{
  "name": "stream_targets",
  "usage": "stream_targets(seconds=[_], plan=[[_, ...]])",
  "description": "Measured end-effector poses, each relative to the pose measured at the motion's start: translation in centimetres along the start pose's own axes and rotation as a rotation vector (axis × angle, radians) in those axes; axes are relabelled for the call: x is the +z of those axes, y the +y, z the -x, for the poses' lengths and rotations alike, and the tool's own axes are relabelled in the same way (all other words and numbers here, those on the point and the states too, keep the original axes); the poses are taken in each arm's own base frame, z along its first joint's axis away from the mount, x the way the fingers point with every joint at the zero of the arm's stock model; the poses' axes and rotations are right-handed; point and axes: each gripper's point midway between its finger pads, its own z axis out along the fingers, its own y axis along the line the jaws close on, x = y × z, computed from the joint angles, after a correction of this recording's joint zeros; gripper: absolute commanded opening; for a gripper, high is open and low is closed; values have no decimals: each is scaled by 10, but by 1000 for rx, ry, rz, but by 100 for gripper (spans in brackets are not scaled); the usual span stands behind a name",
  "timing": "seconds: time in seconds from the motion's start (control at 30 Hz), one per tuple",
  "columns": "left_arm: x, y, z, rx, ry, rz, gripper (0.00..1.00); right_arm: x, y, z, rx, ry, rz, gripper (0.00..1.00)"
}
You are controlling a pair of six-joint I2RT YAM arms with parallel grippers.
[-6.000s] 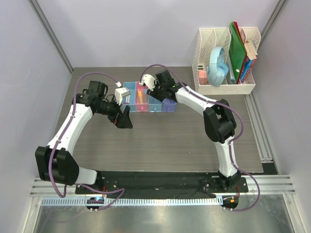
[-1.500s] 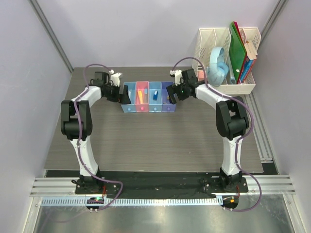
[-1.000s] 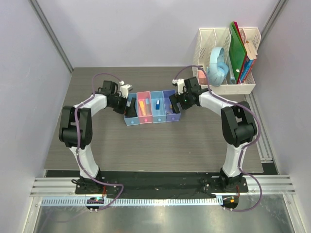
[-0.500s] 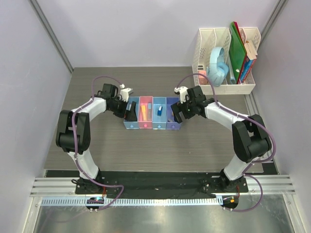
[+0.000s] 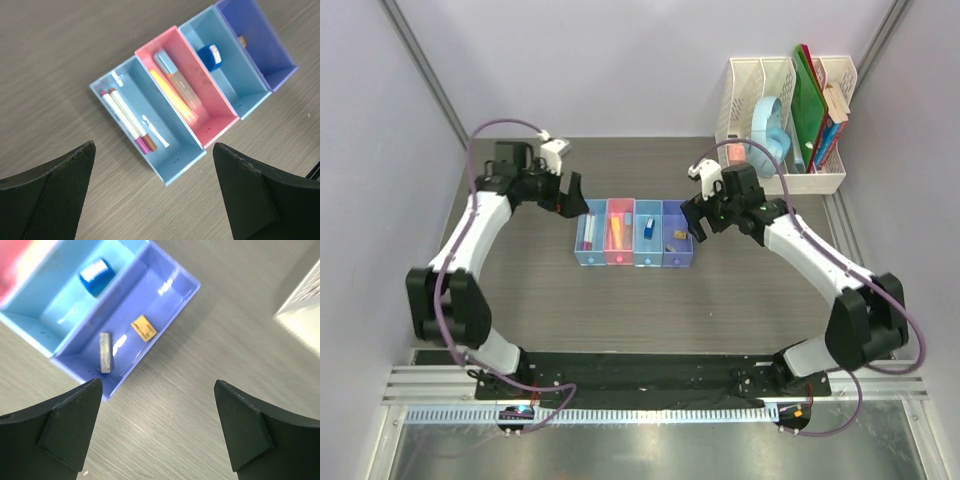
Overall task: Sort the stationery into containers
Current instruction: Reset both arms
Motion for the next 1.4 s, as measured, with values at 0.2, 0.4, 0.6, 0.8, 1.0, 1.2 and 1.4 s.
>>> stream_targets(seconds=[0.2, 0.4, 0.6, 0.8, 1.0, 1.2, 1.4], plan=[[-94, -12, 22, 62, -230, 24, 100, -80, -25, 33, -28, -179, -40, 100], [-113, -12, -22, 12, -250, 30, 100, -131, -31, 31, -6, -288, -95, 100], [-114, -2, -44, -77, -242, 40, 100, -120, -22, 9, 25, -246, -64, 100], [-116, -4, -43, -89, -259, 6, 100, -105, -18, -3, 45, -196, -28, 100], [-114, -6, -43, -98, -261, -22, 100, -105, -16, -3, 44, -200, -16, 100], [-112, -6, -44, -106, -260, -40, 100, -103, -12, -5, 44, -198, 4, 100], [-112, -8, -43, -105, -264, -56, 100, -103, -10, -5, 43, -201, 19, 100]])
